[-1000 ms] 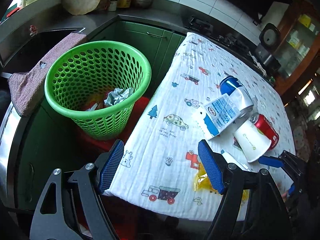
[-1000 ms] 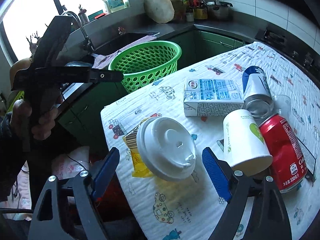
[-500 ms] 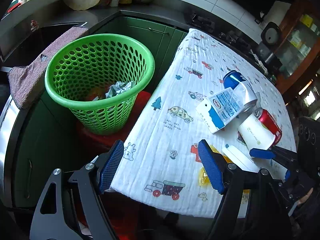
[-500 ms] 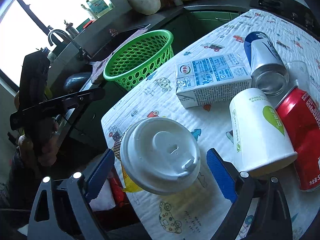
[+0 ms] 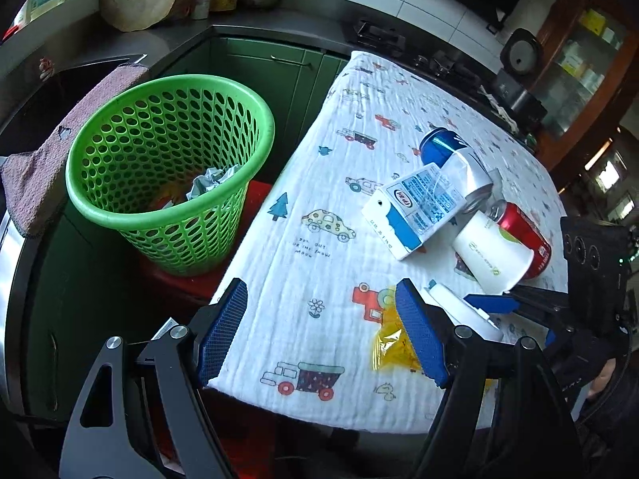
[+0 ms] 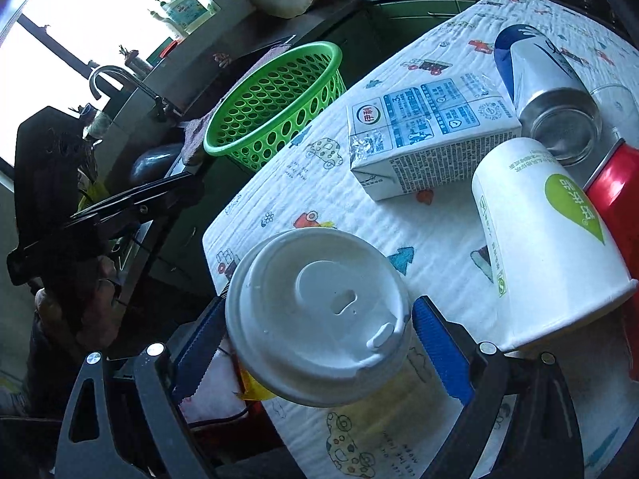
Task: Collect trash
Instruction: 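Grasp the yellow wrapper with the left gripper while the right gripper holds the lid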
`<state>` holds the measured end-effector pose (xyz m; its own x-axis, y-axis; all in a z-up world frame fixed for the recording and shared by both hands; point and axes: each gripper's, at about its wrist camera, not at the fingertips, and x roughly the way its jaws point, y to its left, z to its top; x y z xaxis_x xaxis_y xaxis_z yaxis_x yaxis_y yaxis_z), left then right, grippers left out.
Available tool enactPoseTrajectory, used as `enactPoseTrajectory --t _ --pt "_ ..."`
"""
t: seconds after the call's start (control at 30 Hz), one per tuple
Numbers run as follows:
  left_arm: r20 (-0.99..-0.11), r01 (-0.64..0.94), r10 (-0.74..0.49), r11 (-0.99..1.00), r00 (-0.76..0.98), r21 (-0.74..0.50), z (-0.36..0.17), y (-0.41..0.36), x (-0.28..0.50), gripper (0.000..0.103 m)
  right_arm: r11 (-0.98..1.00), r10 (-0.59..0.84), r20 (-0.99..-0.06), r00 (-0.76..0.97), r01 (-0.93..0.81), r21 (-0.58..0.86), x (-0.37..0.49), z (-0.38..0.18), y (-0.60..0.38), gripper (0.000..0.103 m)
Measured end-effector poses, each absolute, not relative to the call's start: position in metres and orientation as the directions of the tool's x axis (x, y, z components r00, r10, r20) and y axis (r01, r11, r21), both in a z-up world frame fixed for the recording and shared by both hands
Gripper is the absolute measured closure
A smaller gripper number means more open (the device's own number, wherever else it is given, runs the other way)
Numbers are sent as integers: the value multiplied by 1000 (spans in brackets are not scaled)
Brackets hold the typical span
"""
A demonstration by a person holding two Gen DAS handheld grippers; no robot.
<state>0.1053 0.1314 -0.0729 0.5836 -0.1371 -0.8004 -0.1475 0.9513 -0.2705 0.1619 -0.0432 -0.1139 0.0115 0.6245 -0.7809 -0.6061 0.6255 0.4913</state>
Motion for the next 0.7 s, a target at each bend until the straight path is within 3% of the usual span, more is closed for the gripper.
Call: enactPoseTrajectory --t 0.3,0.7 --pt "-801 -145 -136 953 583 -267 -72 132 99 27 618 654 -756 29 -597 512 159 -108 -51 19" --pt "-789 -55 -250 940 561 -337 -70 95 90 27 663 632 -741 227 -654 365 133 -62 -97 19"
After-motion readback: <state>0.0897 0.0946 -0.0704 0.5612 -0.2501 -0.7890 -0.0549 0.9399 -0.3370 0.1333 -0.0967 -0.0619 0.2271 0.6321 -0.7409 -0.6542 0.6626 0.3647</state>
